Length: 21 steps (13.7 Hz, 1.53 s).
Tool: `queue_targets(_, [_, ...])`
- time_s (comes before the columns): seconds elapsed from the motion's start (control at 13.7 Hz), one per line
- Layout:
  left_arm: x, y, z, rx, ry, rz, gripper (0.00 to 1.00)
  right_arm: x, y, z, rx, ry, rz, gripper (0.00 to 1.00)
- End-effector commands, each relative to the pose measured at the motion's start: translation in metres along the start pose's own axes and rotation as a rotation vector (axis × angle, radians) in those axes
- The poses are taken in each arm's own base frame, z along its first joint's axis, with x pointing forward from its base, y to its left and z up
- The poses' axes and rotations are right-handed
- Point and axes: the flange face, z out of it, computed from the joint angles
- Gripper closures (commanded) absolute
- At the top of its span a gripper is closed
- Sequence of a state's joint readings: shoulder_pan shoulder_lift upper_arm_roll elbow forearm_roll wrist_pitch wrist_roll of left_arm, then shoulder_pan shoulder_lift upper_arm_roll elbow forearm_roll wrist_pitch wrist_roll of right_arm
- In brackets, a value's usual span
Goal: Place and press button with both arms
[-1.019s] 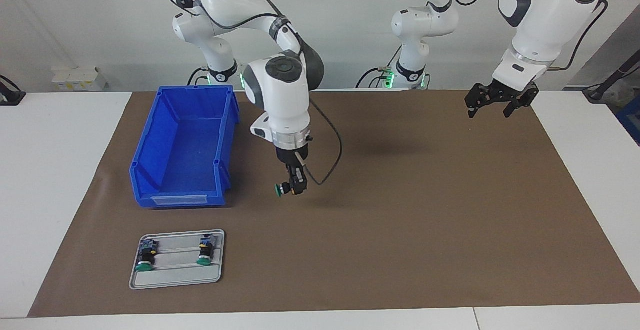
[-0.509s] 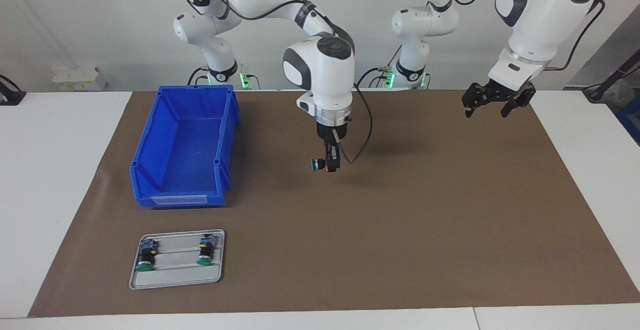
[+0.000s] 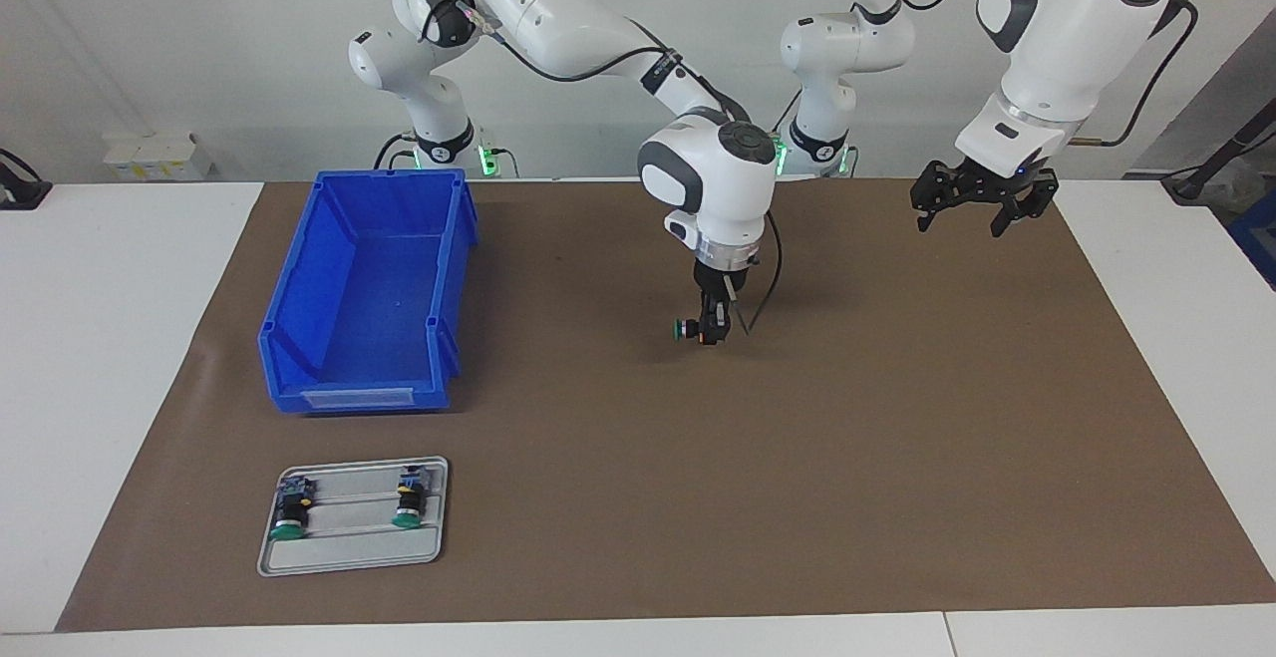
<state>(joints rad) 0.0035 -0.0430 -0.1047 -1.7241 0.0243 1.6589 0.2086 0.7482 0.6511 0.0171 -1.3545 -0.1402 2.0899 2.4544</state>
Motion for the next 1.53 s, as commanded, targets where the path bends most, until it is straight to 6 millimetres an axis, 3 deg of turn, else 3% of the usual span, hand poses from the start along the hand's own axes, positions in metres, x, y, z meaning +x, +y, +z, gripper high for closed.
queue_targets(0.0, [-0.007,0.000,-0.001,0.009,0.015,0.191,0.00,-0.003,0.012,0.020,0.001,-0.031,-0.007,1.00])
queue_targets(0.36, [-0.011,0.005,0.019,-0.055,0.079,0.495,0.00,0.006,0.035,0.044,-0.006,-0.049,-0.013,1.00])
queue_targets(0.44, [-0.015,0.011,0.025,-0.051,0.083,0.561,0.00,0.007,0.034,0.044,-0.010,-0.044,-0.013,0.48])
queue_targets(0.51, [-0.018,0.014,0.032,-0.052,0.078,0.620,0.00,0.006,0.032,0.042,-0.004,-0.049,-0.013,0.25])
queue_targets(0.66, [-0.019,0.015,0.036,-0.051,0.075,0.734,0.00,0.003,0.032,0.036,-0.006,-0.052,-0.016,0.17])
queue_targets(0.73, [-0.018,0.017,0.041,-0.051,0.074,0.771,0.00,0.003,0.032,0.025,0.002,-0.061,-0.016,0.04])
queue_targets(0.87, [-0.012,0.037,0.050,-0.052,0.078,0.816,0.09,0.012,0.022,-0.005,0.024,-0.082,-0.005,0.02])
queue_targets(1.02, [0.004,0.068,0.067,-0.053,0.086,0.869,0.22,0.042,0.010,-0.030,0.039,-0.085,-0.001,0.02])
queue_targets(1.24, [0.015,0.115,0.094,-0.036,0.118,0.936,0.23,0.089,0.008,-0.057,0.020,-0.106,-0.110,0.02])
queue_targets(1.46, [0.016,0.155,0.134,-0.001,0.192,0.987,0.23,0.153,-0.004,-0.076,0.018,-0.084,-0.202,0.02])
